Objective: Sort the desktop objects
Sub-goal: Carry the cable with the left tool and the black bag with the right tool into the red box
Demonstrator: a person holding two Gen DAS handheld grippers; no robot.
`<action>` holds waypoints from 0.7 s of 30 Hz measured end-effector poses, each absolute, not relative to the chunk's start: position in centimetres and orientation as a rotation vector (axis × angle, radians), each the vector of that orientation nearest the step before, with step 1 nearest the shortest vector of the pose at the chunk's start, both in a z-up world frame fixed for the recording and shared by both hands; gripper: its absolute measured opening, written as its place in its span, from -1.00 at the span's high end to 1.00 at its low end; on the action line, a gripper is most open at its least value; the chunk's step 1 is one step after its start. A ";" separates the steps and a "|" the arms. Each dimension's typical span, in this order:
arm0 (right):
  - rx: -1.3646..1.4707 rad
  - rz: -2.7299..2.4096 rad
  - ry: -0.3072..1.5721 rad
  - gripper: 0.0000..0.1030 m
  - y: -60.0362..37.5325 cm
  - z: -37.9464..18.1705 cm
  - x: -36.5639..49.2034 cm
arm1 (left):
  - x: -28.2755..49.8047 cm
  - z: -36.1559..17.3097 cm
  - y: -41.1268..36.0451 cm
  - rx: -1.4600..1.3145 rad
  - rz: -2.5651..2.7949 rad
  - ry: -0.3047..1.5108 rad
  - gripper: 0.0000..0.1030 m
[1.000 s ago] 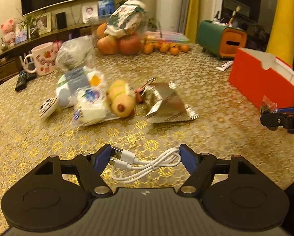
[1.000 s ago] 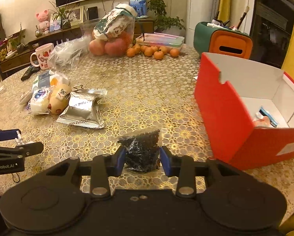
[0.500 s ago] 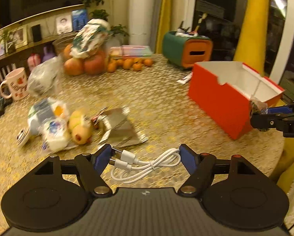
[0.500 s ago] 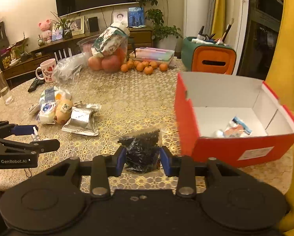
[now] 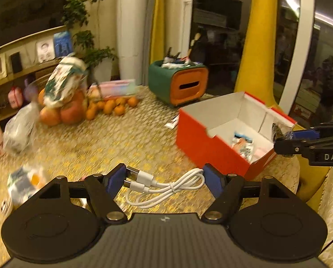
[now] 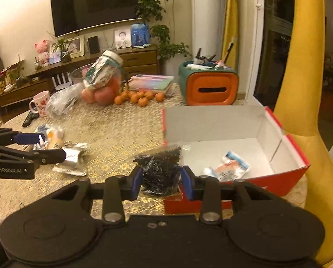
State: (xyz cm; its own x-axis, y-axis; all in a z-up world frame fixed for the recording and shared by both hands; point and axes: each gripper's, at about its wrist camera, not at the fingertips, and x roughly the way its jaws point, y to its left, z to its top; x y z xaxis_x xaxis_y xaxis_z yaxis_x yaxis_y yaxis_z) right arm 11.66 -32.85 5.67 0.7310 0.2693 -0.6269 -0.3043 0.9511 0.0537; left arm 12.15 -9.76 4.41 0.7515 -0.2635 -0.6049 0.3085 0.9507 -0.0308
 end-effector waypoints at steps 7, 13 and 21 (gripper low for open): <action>-0.044 0.285 0.664 0.29 -35.4 6.1 13.1 | 14.0 6.0 -13.8 0.104 -0.387 0.642 -0.46; -0.024 0.249 0.646 0.29 -37.5 6.0 14.2 | 15.5 6.7 -17.5 0.146 -0.446 0.620 -0.46; 0.011 0.201 0.654 0.29 -39.9 5.0 16.1 | 17.8 6.7 -21.3 0.195 -0.493 0.591 -0.46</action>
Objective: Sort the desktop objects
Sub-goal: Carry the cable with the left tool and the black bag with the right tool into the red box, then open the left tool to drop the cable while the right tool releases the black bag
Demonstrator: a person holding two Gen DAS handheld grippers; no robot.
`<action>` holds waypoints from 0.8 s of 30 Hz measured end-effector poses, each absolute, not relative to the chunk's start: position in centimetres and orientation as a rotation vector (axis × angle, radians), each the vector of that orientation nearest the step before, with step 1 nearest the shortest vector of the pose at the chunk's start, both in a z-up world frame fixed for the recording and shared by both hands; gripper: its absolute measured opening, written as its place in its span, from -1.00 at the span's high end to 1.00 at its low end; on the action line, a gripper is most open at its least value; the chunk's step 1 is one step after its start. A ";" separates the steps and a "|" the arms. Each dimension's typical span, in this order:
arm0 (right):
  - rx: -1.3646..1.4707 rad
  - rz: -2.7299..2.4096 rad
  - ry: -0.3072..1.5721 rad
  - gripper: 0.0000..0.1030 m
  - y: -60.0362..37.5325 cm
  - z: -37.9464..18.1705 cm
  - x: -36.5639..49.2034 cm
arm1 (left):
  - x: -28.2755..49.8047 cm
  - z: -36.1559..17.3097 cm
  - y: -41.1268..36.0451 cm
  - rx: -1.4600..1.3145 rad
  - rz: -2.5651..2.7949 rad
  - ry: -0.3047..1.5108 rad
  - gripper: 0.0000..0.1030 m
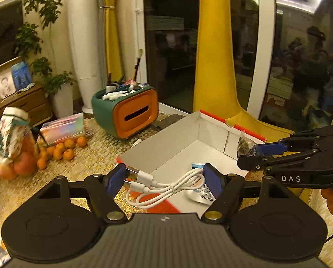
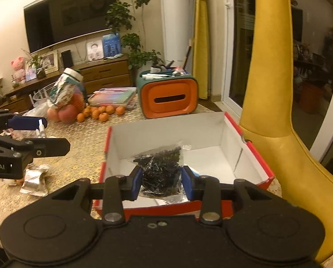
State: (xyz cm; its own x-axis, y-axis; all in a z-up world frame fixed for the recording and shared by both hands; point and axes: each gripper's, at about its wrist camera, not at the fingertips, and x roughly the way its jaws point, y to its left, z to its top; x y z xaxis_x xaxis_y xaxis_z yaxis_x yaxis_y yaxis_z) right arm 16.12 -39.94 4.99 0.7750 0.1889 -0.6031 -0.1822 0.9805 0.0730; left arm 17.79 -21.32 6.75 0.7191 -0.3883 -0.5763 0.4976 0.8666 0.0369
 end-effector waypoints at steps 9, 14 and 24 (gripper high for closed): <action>0.014 0.150 0.682 0.29 -41.7 3.2 18.8 | 21.4 4.9 -25.1 0.234 -0.507 0.639 -0.46; -0.003 0.146 0.711 0.29 -42.0 1.9 20.3 | 23.3 3.4 -26.8 0.260 -0.522 0.661 -0.46; -0.116 0.138 0.766 0.29 -42.0 -0.4 24.0 | 27.6 -0.4 -29.5 0.373 -0.543 0.710 -0.46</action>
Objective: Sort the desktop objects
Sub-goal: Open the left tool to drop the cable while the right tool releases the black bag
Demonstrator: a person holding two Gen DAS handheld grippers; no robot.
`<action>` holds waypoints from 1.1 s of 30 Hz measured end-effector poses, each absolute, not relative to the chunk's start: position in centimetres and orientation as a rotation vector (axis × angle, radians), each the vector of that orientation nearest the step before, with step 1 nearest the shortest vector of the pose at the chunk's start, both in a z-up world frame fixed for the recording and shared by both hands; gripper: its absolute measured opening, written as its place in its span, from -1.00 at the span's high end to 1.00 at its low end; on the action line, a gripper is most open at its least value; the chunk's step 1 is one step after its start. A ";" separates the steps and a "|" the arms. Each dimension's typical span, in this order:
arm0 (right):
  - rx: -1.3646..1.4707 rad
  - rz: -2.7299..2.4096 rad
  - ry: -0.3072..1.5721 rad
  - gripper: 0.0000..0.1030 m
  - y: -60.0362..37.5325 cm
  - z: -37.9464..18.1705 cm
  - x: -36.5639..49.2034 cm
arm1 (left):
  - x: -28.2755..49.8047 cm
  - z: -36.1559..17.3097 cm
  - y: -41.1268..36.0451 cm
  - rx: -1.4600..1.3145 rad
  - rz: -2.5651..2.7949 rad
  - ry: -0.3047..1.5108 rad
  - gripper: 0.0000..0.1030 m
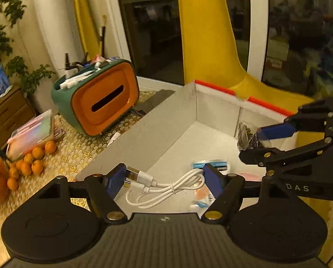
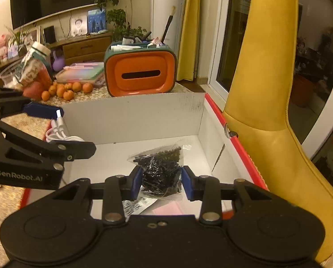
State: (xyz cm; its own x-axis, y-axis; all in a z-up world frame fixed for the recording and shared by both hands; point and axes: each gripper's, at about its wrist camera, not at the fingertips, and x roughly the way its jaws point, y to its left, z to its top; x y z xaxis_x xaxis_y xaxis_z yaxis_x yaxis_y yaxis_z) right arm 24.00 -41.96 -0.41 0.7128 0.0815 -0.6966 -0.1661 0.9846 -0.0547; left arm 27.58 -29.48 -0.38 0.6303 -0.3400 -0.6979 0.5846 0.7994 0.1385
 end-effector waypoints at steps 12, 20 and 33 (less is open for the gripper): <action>-0.233 0.182 0.894 0.29 -41.2 -4.0 27.0 | 31.9 -4.1 -31.7 0.406 -0.557 0.838 -0.46; -0.201 0.181 1.026 0.28 -41.6 -5.3 28.7 | 34.5 -5.7 -32.5 0.387 -0.574 0.986 -0.46; -0.214 0.209 1.053 0.15 -41.9 -6.0 28.3 | 35.7 -7.5 -33.1 0.394 -0.566 1.159 -0.46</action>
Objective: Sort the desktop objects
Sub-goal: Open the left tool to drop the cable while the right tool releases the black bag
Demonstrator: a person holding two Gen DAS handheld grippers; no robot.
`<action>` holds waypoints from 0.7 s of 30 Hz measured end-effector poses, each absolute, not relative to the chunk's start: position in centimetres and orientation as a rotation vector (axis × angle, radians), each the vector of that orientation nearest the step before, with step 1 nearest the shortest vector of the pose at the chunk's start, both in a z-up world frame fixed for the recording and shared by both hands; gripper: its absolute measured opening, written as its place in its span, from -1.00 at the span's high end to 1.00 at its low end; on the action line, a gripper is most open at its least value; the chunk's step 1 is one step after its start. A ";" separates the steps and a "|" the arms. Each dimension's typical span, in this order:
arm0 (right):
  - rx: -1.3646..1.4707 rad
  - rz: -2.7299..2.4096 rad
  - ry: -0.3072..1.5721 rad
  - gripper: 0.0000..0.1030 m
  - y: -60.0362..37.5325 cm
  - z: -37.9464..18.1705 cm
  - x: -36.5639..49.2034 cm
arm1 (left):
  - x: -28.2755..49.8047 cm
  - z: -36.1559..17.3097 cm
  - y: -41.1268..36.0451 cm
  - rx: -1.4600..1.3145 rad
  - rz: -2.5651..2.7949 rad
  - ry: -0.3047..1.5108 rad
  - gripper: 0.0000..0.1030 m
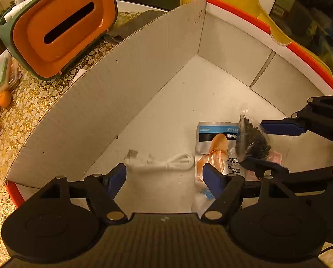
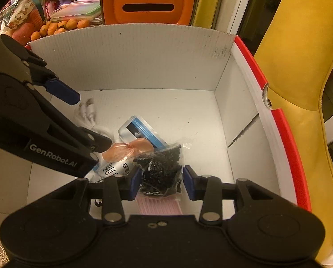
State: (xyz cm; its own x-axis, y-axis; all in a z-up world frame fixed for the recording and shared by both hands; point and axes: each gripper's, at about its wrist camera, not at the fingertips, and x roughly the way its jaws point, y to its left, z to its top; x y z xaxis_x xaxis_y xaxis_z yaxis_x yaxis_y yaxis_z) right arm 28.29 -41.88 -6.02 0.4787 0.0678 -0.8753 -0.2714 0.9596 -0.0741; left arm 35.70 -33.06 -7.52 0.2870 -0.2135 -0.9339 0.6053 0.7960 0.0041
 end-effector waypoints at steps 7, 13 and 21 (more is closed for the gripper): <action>-0.214 0.195 1.029 -0.15 -42.1 -5.1 28.1 | 34.8 -6.2 -31.9 0.311 -0.571 1.121 -0.46; -0.203 0.204 1.000 -0.16 -41.8 -3.5 27.3 | 33.4 -4.1 -31.4 0.315 -0.576 1.069 -0.46; -0.194 0.220 0.948 -0.17 -41.4 -0.5 25.2 | 31.1 -0.8 -29.9 0.280 -0.572 0.999 -0.46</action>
State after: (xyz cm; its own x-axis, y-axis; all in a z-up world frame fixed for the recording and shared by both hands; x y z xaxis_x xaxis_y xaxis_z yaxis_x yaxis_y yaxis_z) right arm 25.17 -41.43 -0.48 0.5639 0.1006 -0.8197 -0.2699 0.9605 -0.0679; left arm 31.14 -29.94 -0.81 0.4111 -0.3229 -0.8525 0.5715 0.8199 -0.0349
